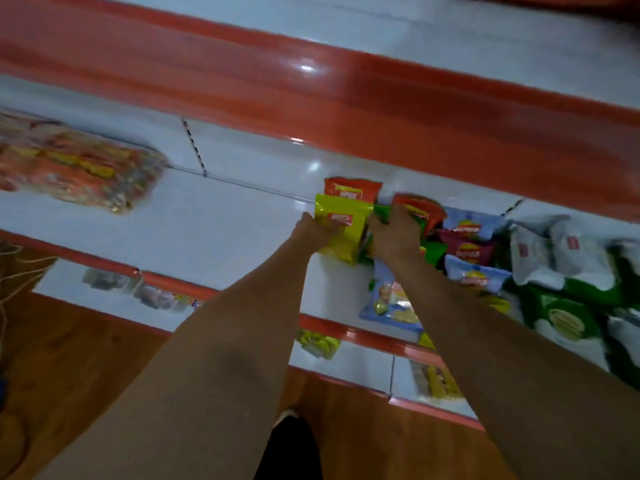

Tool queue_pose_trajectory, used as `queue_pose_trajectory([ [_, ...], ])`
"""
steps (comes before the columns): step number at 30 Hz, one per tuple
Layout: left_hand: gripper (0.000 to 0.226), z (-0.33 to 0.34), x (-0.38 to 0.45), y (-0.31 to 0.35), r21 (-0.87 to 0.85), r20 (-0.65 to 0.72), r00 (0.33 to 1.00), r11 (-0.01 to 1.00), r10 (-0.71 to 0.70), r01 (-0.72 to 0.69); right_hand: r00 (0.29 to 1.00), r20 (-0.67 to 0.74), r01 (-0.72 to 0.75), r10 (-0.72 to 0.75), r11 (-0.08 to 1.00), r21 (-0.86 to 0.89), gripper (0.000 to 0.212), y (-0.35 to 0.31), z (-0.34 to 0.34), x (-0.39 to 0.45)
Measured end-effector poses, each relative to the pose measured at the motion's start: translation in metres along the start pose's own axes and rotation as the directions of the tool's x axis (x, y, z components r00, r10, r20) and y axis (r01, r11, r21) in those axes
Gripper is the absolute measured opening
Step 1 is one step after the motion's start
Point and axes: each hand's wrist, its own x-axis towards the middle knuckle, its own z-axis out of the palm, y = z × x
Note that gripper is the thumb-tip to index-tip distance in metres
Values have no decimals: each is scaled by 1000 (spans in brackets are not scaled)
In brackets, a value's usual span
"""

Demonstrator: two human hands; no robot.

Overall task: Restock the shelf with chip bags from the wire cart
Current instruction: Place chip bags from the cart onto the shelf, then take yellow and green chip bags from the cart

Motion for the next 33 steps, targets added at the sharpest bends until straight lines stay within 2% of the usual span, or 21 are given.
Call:
queue_pose_trajectory([
  [1, 79, 5, -6, 4, 15, -17, 999, 999, -50, 51, 1000, -23, 3, -3, 1000, -4, 35, 7, -8, -8],
  [3, 72, 11, -41, 8, 81, -138, 987, 993, -78, 89, 1000, -19, -13, 14, 1000, 21, 41, 17, -34, -39],
  [5, 66, 16, -94, 19, 169, -248, 969, 985, 0, 44, 994, 29, -104, 101, 991, 85, 47, 26, -69, -79],
  [7, 62, 31, -154, 35, 219, -233, 967, 974, 102, -50, 983, 41, -184, 180, 972, 147, 51, 37, -112, -126],
  [8, 60, 47, -183, 42, 252, -155, 977, 962, 148, -106, 978, 17, -207, 207, 963, 176, 52, 46, -135, -151],
  [10, 53, 87, -243, 58, 311, 123, 954, 902, 274, -299, 958, -48, -263, 282, 935, 238, 59, 72, -183, -199],
  [12, 46, 142, -300, 75, 273, 359, 857, 837, 368, -474, 908, -119, -348, 402, 880, 323, 60, 108, -236, -244],
  [14, 46, 202, -364, 98, 208, 546, 752, 809, 371, -550, 827, -203, -423, 525, 817, 393, 55, 151, -293, -293],
  [17, 39, 296, -469, 119, 149, 736, 563, 721, 376, -676, 709, -365, -464, 604, 789, 402, 51, 220, -373, -385],
  [18, 43, 327, -507, 121, 140, 775, 500, 666, 387, -732, 670, -416, -476, 614, 786, 394, 52, 240, -397, -419],
  [19, 43, 355, -546, 122, 87, 791, 406, 571, 459, -816, 622, -453, -497, 638, 770, 401, 54, 261, -419, -454],
  [20, 42, 379, -586, 122, 77, 817, 351, 516, 458, -853, 563, -482, -518, 672, 741, 428, 56, 280, -439, -488],
  [22, 51, 425, -659, 115, 9, 899, 196, 430, 392, -903, 417, -540, -540, 731, 677, 500, 58, 317, -472, -560],
  [27, 58, 517, -828, 72, -160, 978, -105, 326, 181, -932, 85, -563, -508, 822, 522, 685, 64, 383, -509, -736],
  [33, 58, 601, -1002, -23, -286, 926, -331, 236, -181, -929, -352, -449, -369, 821, 320, 873, 65, 428, -508, -912],
])
